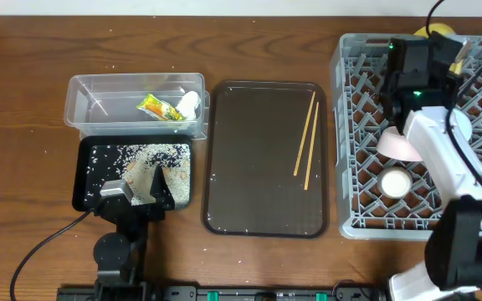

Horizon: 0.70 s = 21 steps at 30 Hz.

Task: Sort waste into correct bins and load items into the dishwasher rack
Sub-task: 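Lift the yellow plate and stand it upright in the rack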

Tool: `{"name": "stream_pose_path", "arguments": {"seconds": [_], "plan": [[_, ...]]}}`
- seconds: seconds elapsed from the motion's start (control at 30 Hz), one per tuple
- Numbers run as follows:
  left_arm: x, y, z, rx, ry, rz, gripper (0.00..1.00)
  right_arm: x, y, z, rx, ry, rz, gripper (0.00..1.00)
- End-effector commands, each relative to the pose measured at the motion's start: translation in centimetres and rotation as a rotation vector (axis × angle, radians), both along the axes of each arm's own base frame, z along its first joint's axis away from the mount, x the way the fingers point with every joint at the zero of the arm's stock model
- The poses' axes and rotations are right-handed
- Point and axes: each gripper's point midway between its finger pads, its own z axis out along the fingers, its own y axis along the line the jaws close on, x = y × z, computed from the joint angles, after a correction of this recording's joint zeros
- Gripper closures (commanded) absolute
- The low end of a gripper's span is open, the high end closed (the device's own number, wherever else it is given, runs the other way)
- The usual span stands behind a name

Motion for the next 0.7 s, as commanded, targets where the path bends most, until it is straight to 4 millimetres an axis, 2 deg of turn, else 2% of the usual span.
{"name": "stream_pose_path", "arguments": {"seconds": [0.0, 0.07, 0.1, 0.17, 0.23, 0.3, 0.4, 0.47, 0.53, 0.63, 0.67], "plan": [[-0.1, 0.3, -1.6, -0.011, 0.046, 0.015, 0.04, 0.3, 1.2, -0.5, -0.008, 0.022, 0.025, 0.92], [-0.1, 0.3, -1.6, -0.011, 0.046, 0.015, 0.04, 0.5, 2.4, -0.2, -0.018, 0.033, 0.060, 0.64], [-0.1, 0.3, -1.6, -0.011, 0.046, 0.015, 0.04, 0.6, 3.0, 0.0, -0.024, 0.039, 0.080, 0.55], [-0.1, 0.3, -1.6, -0.011, 0.046, 0.015, 0.04, 0.7, 4.7, 0.9, -0.028, 0.032, 0.127, 0.48], [-0.1, 0.3, -1.6, -0.011, 0.046, 0.015, 0.04, 0.8, 7.5, 1.8, -0.008, 0.030, 0.221, 0.47], [-0.1, 0.3, -1.6, -0.011, 0.046, 0.015, 0.04, 0.8, 11.4, 2.1, 0.059, 0.041, 0.370, 0.48], [-0.1, 0.3, -1.6, -0.011, 0.046, 0.015, 0.04, 0.0, 17.3, 1.0, 0.206, 0.091, 0.586, 0.51], [-0.1, 0.3, -1.6, -0.011, 0.046, 0.015, 0.04, -1.5, 21.8, -1.0, 0.372, 0.153, 0.714, 0.52], [-0.1, 0.3, -1.6, -0.011, 0.046, 0.015, 0.04, -3.3, 25.2, -3.4, 0.516, 0.255, 0.814, 0.53], [-0.1, 0.3, -1.6, -0.011, 0.046, 0.015, 0.04, -6.3, 28.0, -7.1, 0.699, 0.409, 0.832, 0.55], [-0.1, 0.3, -1.6, -0.011, 0.046, 0.015, 0.04, -7.0, 28.3, -8.2, 0.734, 0.447, 0.808, 0.57]]}}
